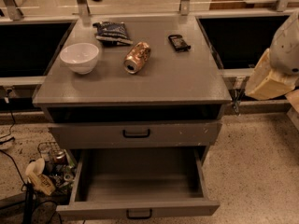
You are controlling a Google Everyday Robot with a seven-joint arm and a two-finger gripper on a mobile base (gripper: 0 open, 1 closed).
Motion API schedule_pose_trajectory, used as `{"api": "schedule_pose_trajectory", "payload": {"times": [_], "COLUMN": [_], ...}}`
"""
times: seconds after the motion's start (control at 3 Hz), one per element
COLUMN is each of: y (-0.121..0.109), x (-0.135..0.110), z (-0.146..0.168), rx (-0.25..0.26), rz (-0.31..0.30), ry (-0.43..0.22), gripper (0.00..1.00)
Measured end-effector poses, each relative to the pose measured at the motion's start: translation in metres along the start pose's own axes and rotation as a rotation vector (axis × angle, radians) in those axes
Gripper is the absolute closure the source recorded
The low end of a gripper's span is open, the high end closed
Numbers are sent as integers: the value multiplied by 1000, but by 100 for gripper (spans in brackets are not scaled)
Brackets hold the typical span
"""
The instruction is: Close middle drawer
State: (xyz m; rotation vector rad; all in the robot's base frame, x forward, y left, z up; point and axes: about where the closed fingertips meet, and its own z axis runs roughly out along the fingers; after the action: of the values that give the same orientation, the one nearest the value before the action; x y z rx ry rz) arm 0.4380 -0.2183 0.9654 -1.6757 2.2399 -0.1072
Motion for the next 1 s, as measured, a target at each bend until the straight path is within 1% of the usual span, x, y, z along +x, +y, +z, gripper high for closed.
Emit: {"api": "schedule_pose_trajectory", "payload": {"times": [0.33, 0.67, 1.0], "y": [3, 10, 15], "x": [5, 17, 24], "z": [15, 63, 97], "rx": [3, -57, -107], "rz": [21, 54, 71], "ry": [-3, 20, 41], "gripper": [100, 100, 100]}}
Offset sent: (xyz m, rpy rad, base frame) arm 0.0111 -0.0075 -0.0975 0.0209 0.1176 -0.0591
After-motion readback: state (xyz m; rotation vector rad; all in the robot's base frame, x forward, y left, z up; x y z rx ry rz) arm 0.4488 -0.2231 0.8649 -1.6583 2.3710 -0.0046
